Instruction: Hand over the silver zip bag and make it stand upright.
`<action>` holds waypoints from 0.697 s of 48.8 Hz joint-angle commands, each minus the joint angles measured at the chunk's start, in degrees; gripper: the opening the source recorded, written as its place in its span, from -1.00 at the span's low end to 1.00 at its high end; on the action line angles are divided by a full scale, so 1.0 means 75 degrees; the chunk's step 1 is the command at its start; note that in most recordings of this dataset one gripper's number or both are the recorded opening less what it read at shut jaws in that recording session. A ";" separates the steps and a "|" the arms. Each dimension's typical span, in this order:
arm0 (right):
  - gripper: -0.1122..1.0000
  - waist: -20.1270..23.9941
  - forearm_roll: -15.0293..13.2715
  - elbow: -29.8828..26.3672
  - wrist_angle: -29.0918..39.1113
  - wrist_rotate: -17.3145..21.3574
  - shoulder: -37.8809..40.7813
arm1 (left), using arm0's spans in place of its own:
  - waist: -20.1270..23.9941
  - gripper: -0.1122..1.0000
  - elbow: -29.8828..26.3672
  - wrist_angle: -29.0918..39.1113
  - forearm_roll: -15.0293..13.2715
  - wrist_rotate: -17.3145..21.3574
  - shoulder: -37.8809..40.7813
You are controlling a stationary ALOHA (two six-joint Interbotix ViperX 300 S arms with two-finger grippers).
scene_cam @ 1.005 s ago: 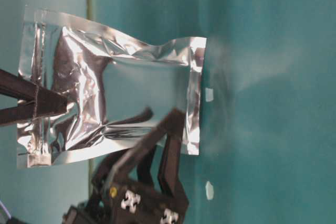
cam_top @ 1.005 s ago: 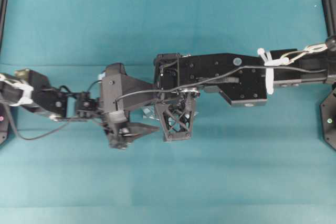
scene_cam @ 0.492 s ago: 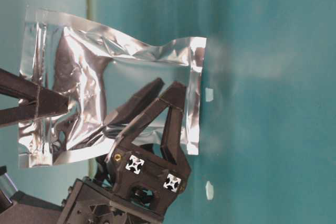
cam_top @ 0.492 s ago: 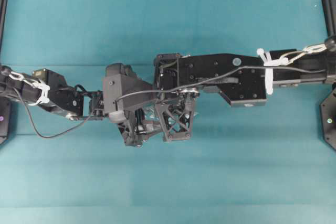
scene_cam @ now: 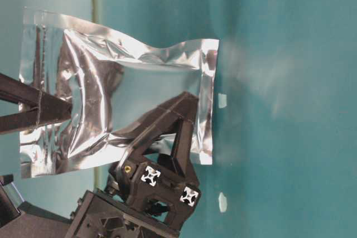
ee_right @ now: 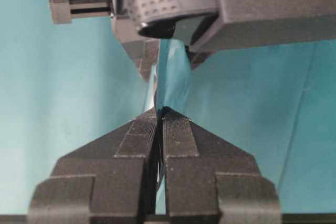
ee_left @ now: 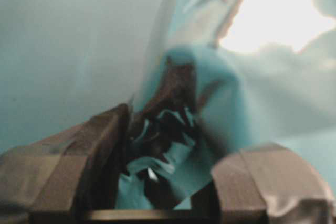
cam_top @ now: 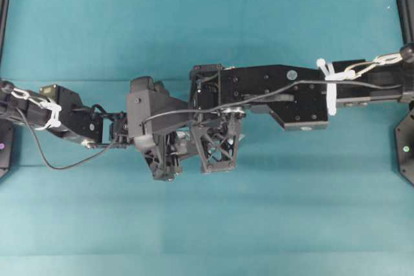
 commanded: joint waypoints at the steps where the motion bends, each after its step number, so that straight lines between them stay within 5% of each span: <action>1: -0.79 0.0023 0.0012 -0.0047 -0.0035 0.0023 -0.0070 | -0.0082 -0.17 -0.0059 -0.0059 0.0012 -0.0023 -0.0047; 26: -0.76 0.0023 0.0070 -0.0047 -0.0023 0.0152 -0.0070 | -0.0141 -0.17 -0.0035 -0.0035 0.0023 0.0000 -0.0047; 34: -0.26 0.0035 0.0199 -0.0047 -0.0047 0.0188 -0.0094 | -0.0152 -0.17 -0.0023 -0.0023 0.0023 0.0000 -0.0047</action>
